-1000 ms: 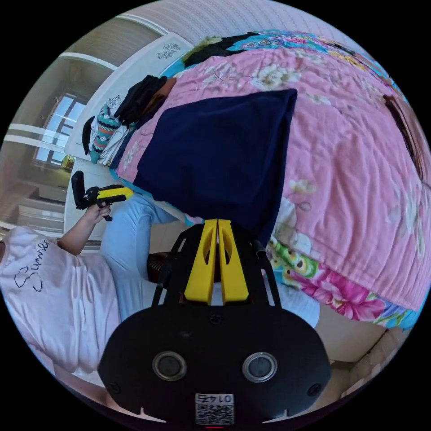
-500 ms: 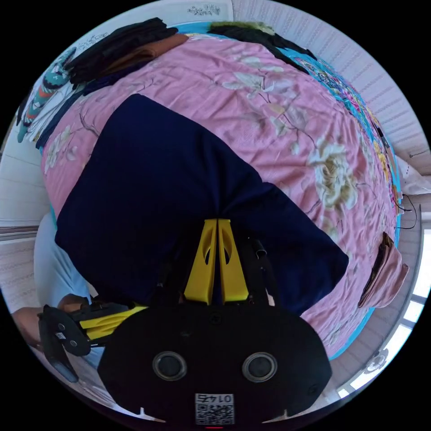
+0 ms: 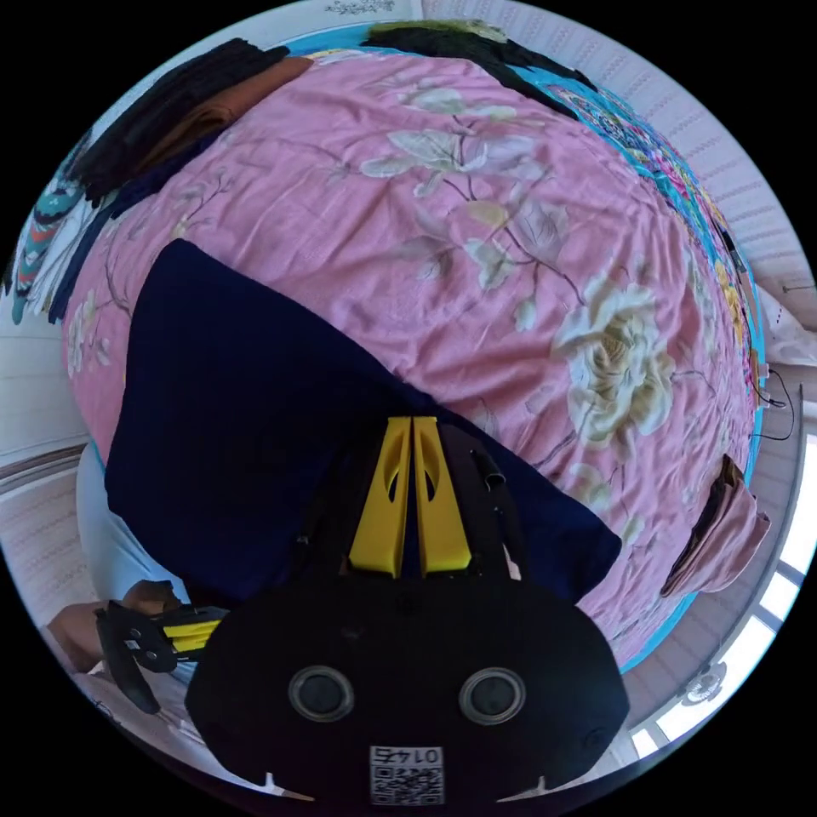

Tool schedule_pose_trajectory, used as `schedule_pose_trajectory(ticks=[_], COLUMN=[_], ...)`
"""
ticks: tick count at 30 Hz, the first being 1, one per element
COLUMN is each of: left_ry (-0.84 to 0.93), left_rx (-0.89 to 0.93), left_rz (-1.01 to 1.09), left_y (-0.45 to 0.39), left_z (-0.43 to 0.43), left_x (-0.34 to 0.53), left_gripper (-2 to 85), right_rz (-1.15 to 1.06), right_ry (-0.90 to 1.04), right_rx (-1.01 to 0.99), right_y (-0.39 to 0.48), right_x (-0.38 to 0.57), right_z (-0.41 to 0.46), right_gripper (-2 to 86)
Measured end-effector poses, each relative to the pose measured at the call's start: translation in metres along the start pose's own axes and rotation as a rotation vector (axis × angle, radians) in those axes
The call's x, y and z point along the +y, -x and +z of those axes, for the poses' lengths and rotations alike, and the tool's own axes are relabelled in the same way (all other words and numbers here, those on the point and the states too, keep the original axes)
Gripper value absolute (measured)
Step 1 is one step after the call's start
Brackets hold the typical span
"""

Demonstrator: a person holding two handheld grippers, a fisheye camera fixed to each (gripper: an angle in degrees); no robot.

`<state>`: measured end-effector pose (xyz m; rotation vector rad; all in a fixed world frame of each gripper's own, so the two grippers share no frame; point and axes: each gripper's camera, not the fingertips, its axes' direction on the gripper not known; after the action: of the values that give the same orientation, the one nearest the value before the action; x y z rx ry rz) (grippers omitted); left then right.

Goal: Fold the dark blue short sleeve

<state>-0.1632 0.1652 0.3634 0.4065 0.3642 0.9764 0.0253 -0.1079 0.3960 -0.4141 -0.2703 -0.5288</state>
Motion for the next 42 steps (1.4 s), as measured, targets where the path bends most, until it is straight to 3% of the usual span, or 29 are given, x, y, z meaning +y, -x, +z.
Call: schedule_pose_trajectory(ticks=[4, 6, 9, 12, 15, 20, 25, 28, 32, 35, 42], left_ry=[-0.052, -0.121, -0.27, -0.351, -0.329, -0.246, -0.176, -0.188, -0.173, -0.109, -0.107], left_rx=[-0.019, -0.003, -0.085, -0.124, -0.071, -0.058, -0.022, -0.011, -0.017, -0.064, -0.02], left_rz=[-0.003, -0.009, 0.017, 0.066, 0.121, 0.213, 0.243, 0.265, 0.198, 0.138, 0.082], left_y=[-0.013, -0.023, -0.043, -0.064, -0.08, -0.102, -0.114, -0.12, -0.118, -0.109, -0.089], left_z=[-0.01, -0.018, -0.028, -0.027, -0.016, 0.008, 0.022, 0.02, 0.021, 0.023, 0.013], left_x=[0.005, 0.011, 0.017, 0.013, -0.003, -0.031, -0.057, -0.067, -0.08, -0.088, -0.09], left_gripper=[-0.7, -0.2, 3.1, 7.9, 10.2, 12.9, 17.2, 16.8, 13.7, 4.9, 0.5], right_rz=[0.006, 0.088, 0.253, 0.41, 0.556, 0.627, 0.564, 0.488, 0.42, 0.399, 0.655], right_ry=[-0.17, -0.33, -0.438, -0.502, -0.43, -0.294, -0.348, -0.445, -0.451, -0.499, -0.692], right_rx=[-0.158, -0.324, -0.389, -0.461, -0.545, -0.653, -0.661, -0.804, -0.935, -0.934, -0.97], right_y=[-0.037, -0.077, -0.123, -0.151, -0.172, -0.189, -0.201, -0.211, -0.22, -0.233, -0.314], right_x=[0.053, 0.125, 0.231, 0.326, 0.384, 0.41, 0.421, 0.429, 0.424, 0.422, 0.39], right_z=[-0.025, -0.044, -0.043, -0.023, 0.013, 0.057, 0.041, 0.027, 0.028, 0.028, 0.078], right_gripper=[-0.8, -0.8, -0.4, 2.9, 10.9, 5.8, 1.7, 1.3, 1.7, 3.1, 12.9])
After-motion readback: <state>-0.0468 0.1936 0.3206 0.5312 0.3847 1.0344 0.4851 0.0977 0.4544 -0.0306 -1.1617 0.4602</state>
